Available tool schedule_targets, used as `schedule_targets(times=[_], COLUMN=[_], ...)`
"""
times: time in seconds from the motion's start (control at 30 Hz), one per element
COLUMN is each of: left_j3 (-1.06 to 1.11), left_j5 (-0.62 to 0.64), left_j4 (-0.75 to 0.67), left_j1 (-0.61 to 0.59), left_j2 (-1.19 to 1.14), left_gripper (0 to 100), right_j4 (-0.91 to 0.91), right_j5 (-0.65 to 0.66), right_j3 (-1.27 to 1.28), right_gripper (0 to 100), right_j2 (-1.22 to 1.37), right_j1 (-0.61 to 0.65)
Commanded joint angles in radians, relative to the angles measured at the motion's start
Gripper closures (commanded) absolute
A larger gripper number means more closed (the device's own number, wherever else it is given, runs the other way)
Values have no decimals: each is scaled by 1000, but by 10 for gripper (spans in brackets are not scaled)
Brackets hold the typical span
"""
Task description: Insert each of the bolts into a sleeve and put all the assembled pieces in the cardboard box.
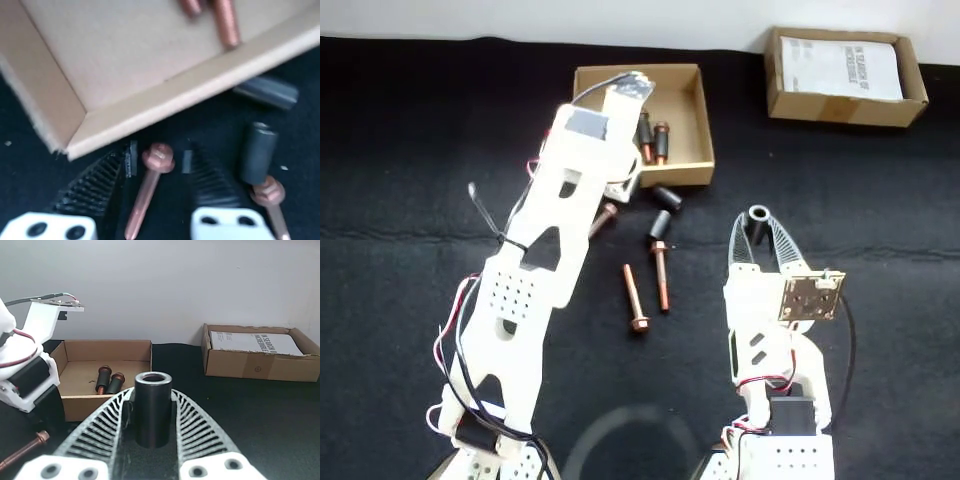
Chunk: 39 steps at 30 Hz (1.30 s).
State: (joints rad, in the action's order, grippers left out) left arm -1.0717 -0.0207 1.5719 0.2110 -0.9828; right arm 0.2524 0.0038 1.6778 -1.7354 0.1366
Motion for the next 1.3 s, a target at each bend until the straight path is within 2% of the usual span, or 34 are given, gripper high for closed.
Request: schedule_targets(times=[0.0, 0.13, 0.43, 0.67, 0.73, 0.87, 1.03, 1.27], left_j3=[-79, -76, -27, 73, 120, 170, 117, 31], left_j5=[-89, -241, -448, -493, -496, -496, -496, -491], left_j4=[91, 130, 130, 127, 72, -64, -66, -58], left_j1=[4, -12, -76, -85, -84, -85, -81, -79], left_j2=[27, 25, 24, 24, 21, -54, -91, -114], left_gripper=[664, 664, 664, 665, 692, 822, 996, 992], right_j4=[2, 2, 2, 2, 2, 2, 2, 2], right_j5=[3, 3, 3, 3, 3, 3, 3, 3], right_j3=[134, 134, 134, 134, 134, 134, 134, 134], right_gripper=[992, 992, 992, 992, 992, 992, 992, 992], right_j2=[-18, -18, -18, -18, -18, -18, -18, -18], right_j1=[-8, -8, -8, -8, -8, -10, -42, -47])
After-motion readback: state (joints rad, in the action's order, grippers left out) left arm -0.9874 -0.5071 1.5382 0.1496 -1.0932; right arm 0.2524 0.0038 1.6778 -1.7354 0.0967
